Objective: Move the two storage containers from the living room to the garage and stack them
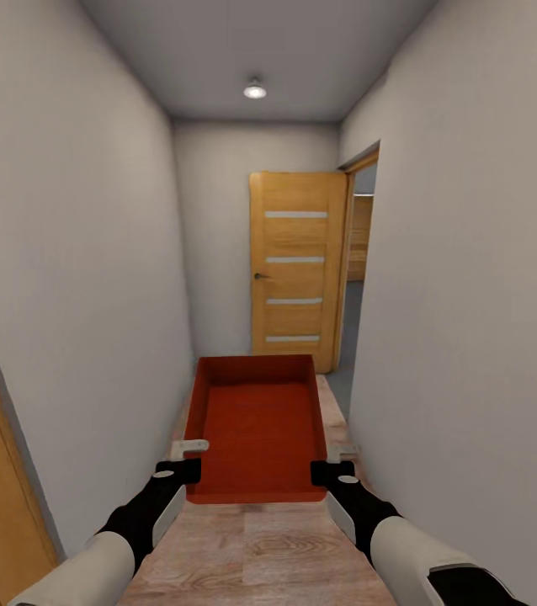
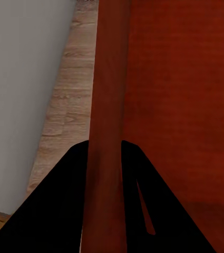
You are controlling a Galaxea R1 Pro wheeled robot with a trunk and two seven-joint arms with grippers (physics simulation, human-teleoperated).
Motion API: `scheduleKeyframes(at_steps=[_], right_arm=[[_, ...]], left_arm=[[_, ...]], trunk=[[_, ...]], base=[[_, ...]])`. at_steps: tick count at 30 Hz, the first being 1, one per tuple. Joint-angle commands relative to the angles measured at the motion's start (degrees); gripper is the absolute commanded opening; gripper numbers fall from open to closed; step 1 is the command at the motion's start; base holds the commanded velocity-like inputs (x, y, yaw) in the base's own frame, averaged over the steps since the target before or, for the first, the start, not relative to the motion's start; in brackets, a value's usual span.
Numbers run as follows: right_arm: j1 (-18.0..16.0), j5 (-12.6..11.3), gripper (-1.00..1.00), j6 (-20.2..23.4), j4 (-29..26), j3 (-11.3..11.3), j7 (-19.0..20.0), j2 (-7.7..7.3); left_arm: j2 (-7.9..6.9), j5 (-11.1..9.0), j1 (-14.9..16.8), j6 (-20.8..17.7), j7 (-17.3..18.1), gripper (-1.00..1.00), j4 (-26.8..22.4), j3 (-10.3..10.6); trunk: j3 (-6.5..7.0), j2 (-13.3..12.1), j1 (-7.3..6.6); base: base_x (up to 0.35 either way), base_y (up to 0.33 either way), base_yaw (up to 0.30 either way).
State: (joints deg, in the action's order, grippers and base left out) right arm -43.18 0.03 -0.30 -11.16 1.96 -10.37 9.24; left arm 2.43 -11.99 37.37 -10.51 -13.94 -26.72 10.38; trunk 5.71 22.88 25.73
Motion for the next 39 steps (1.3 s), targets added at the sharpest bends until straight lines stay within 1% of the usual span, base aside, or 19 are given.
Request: scheduleKeyframes(at_steps=[1, 39], right_arm=[[-0.1, 0.8, -1.0, -4.0, -0.2, -2.0, -1.7, -2.56], [0.0, 0.8, -1.0, -3.9, -0.2, -2.0, -1.7, -2.56]], left_arm=[[-0.14, -0.3, 0.0, -0.4, -3.8, -1.0, 0.0, -4.6], [-0.16, -0.3, 0.0, -0.4, -3.8, -1.0, 0.0, -4.6]], trunk=[[-0.02, 0.0, 0.05], [-0.02, 0.0, 0.05]], base=[[0.323, 0.0, 0.0], [0.323, 0.0, 0.0]])
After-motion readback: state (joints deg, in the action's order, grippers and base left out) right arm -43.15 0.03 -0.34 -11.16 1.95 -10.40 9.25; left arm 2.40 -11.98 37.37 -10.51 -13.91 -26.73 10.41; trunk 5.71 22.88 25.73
